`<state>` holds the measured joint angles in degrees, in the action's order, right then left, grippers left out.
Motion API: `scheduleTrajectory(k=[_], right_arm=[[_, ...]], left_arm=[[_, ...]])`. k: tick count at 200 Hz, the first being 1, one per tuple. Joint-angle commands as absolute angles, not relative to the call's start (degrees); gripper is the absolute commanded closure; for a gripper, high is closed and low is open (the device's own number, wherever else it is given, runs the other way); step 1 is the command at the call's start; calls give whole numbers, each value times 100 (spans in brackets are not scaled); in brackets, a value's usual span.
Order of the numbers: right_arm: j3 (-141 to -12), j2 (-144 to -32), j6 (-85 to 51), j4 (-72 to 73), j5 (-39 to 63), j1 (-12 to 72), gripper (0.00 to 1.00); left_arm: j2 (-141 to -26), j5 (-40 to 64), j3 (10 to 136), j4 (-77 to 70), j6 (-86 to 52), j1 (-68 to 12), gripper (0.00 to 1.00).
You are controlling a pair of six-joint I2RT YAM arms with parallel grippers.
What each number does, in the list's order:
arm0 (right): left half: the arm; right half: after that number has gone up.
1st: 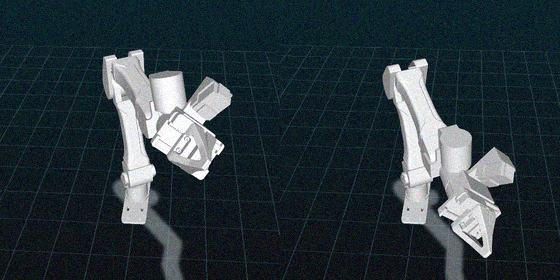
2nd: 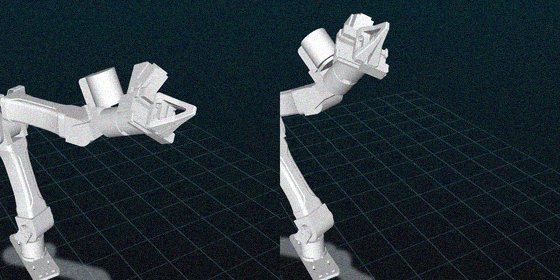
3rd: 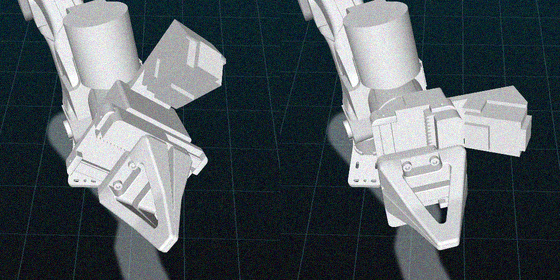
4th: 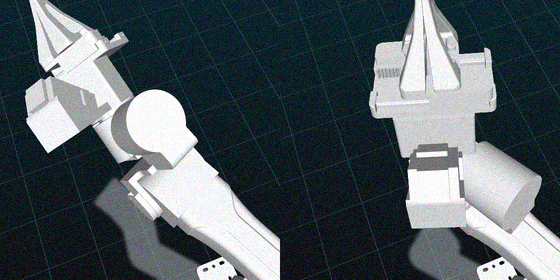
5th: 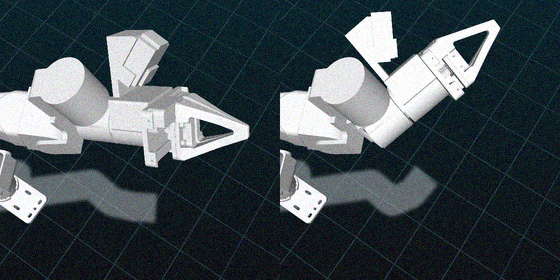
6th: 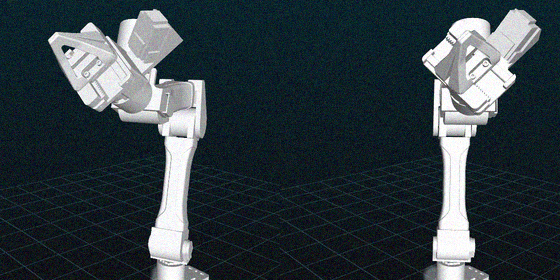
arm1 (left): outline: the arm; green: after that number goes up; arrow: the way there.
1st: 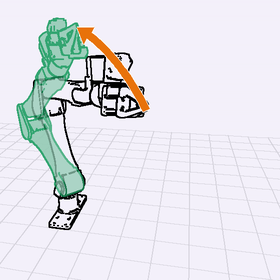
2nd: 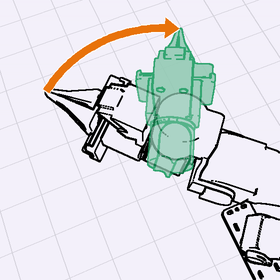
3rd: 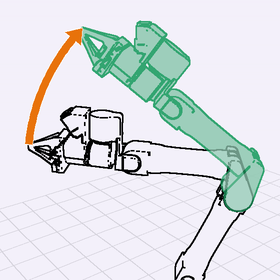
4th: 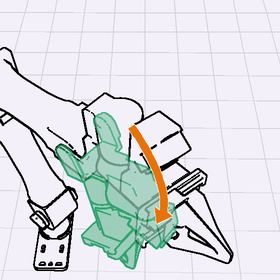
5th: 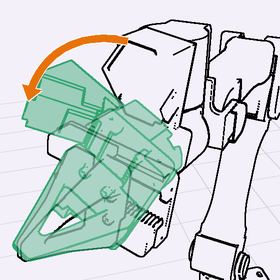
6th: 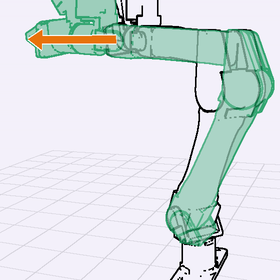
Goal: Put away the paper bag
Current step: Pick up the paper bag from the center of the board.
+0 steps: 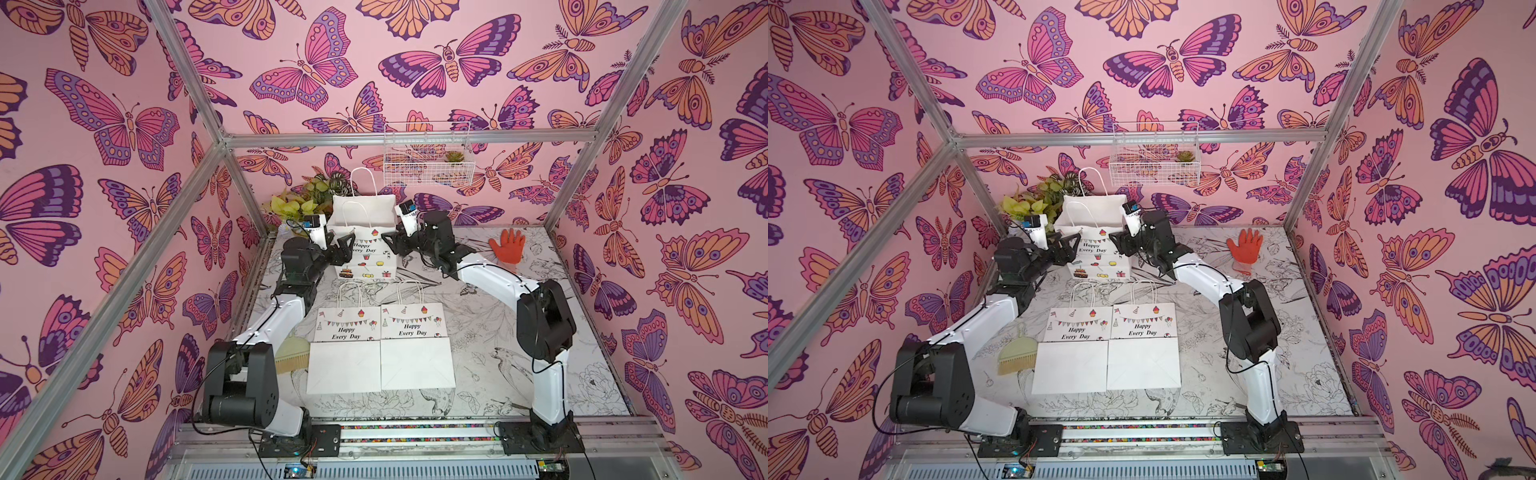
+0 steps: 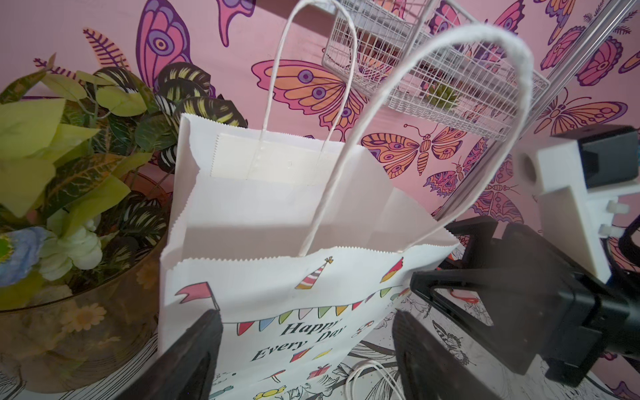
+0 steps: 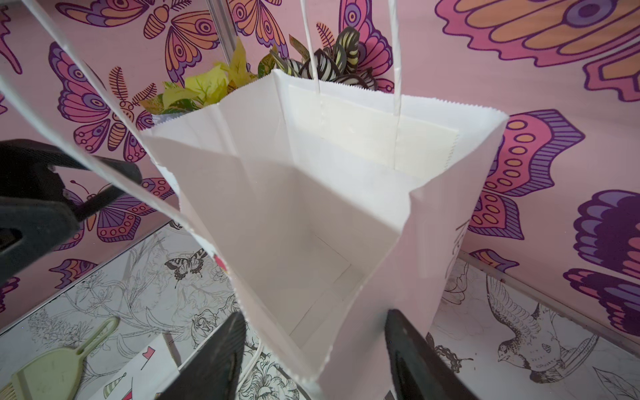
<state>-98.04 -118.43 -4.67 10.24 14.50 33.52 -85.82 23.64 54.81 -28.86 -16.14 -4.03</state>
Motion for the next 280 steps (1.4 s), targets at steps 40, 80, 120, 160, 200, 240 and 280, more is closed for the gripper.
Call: scheduleTrajectory(k=[40,80,120,160,200,240,280], right_arm=[[-10368,-12253,-507,1008,1652,3417,39],[-10415,-12316,-571,1035,1596,3446,75],[-10384,-12282,-603,1063,1521,3497,100],[-10268,-11995,-635,949,1382,3507,100],[-10277,-11520,-547,437,1344,3507,100],[-10981,-11278,-630,-758,1836,3507,100],[-11528,-10697,-367,-2305,2418,3506,100]], left_arm=[[-8883,2890,5579,-3273,-1885,-395,20],[-9077,3012,5669,-3287,-1926,-512,20],[-9084,3010,5673,-3282,-1916,-554,20],[-8546,2788,5518,-3253,-1942,-578,19],[-7739,2646,5312,-3165,-2164,-594,19],[-6576,2425,5077,-2864,-2558,-605,20],[-5417,2056,4772,-2170,-2747,-592,20]])
